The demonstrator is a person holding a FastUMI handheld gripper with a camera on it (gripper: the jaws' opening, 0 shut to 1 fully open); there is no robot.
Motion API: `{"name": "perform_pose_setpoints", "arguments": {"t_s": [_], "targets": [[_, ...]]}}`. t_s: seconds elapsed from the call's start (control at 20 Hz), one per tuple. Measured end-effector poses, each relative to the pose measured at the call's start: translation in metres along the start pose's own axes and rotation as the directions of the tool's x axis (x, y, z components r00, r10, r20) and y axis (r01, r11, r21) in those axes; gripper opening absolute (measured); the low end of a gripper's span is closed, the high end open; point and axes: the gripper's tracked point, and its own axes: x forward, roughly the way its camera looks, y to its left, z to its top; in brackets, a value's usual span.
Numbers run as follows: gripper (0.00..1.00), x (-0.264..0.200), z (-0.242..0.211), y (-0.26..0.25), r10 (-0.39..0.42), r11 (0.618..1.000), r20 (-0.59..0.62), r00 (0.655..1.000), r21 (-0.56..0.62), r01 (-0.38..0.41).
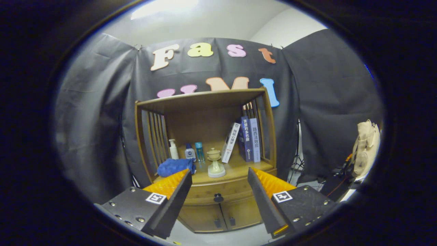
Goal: Pull open the drawer, take out the items inside it, and place them on the countertop above the cabinet.
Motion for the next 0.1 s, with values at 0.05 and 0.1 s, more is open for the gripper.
{"name": "perform_pose_setpoints", "arguments": {"t_s": [0.05, 0.1], "targets": [[0.98, -0.0043, 0.0034, 0.0049, 0.003, 1.000, -0.005, 1.000, 0.003, -0.003], [0.97, -0.0073, 0.0062, 0.0083, 0.008, 1.000, -0.008, 1.000, -0.002, -0.008]]}}
